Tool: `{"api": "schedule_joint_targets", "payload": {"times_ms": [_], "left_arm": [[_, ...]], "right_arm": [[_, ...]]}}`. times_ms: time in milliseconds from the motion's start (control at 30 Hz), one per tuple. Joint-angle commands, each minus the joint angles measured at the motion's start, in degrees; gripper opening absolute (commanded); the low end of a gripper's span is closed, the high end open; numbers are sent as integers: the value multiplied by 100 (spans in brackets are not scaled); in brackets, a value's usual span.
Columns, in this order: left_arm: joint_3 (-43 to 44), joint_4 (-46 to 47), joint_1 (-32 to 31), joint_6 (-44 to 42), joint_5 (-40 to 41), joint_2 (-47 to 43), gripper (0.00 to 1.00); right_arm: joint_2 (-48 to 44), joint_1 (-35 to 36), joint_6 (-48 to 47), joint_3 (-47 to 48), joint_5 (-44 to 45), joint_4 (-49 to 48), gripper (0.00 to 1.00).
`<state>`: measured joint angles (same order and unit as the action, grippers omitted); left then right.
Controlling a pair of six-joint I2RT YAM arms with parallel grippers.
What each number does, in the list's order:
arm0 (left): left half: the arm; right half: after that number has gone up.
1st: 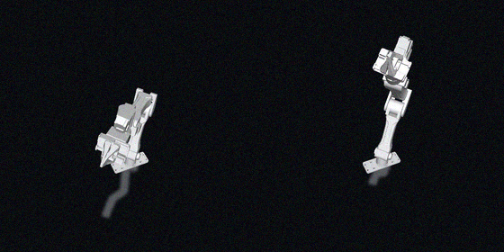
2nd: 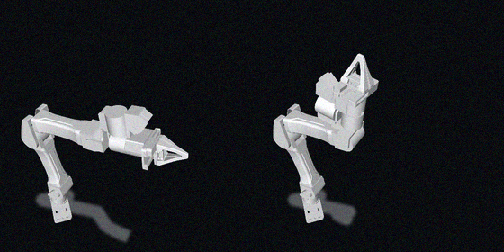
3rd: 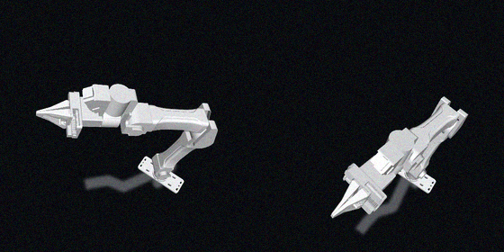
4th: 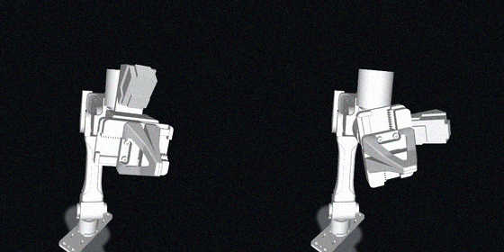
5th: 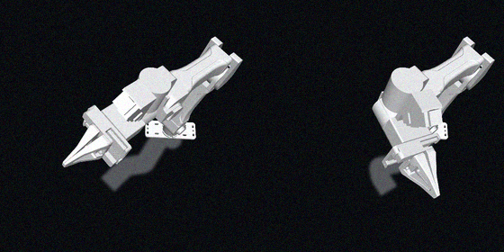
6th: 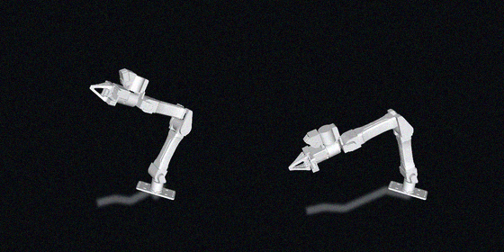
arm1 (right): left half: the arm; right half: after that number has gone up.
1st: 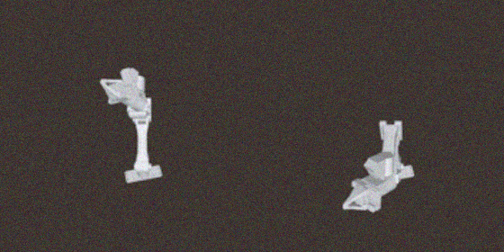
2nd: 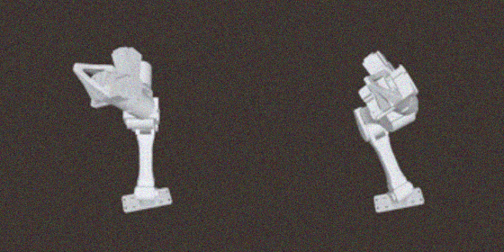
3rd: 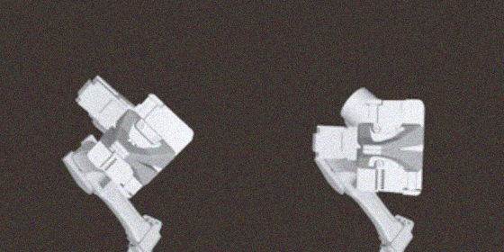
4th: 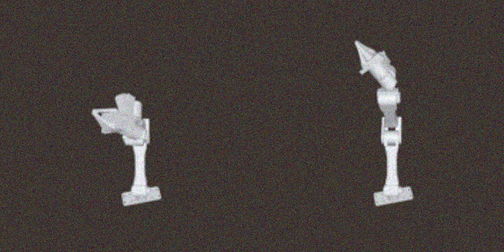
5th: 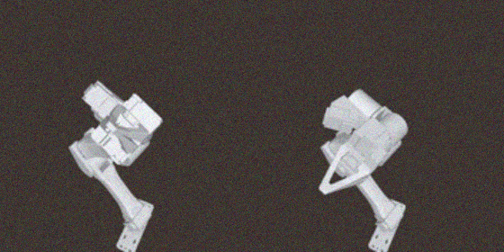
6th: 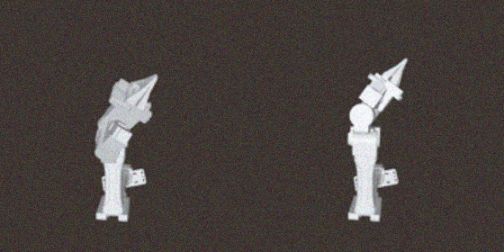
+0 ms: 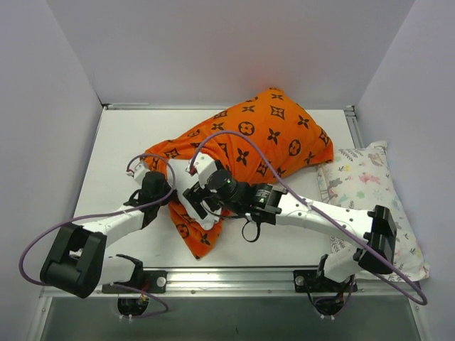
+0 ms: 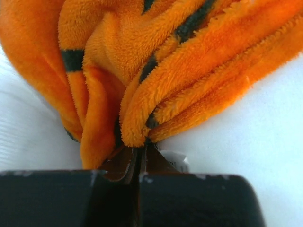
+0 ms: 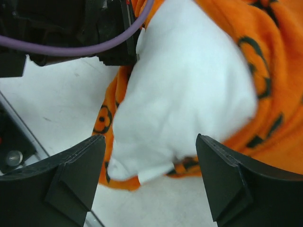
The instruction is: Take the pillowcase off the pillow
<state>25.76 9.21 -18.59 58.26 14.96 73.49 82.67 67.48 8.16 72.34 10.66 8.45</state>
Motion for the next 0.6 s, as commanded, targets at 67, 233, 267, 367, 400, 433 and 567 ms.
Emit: {"api": "schedule_joint_targets", "payload": {"times_ms": [67, 233, 267, 367, 400, 433, 567], "left_arm": [[-150, 397, -470, 265, -564, -598, 0], [-185, -331, -488, 247, -363, -1240, 0], [-168, -480, -488, 239, -310, -1398, 0], [-203, -762, -479, 308, -169, -1592, 0], [-194, -911, -479, 370, -91, -1619, 0], [-238, -1130, -470, 466, 49, -1680, 0], [-325, -1431, -444, 590, 305, -1890, 0]], "right_arm": [[547, 89, -1096, 325, 437, -554, 84], [1232, 169, -1580, 561, 981, -713, 92], [1338, 186, -1659, 580, 1035, -713, 94], [1777, 256, -1862, 746, 1473, -722, 100], [2057, 274, -1914, 782, 1640, -722, 100], [2190, 257, -1958, 791, 1824, -713, 100], [2534, 125, -1792, 554, 2344, -975, 100]]}}
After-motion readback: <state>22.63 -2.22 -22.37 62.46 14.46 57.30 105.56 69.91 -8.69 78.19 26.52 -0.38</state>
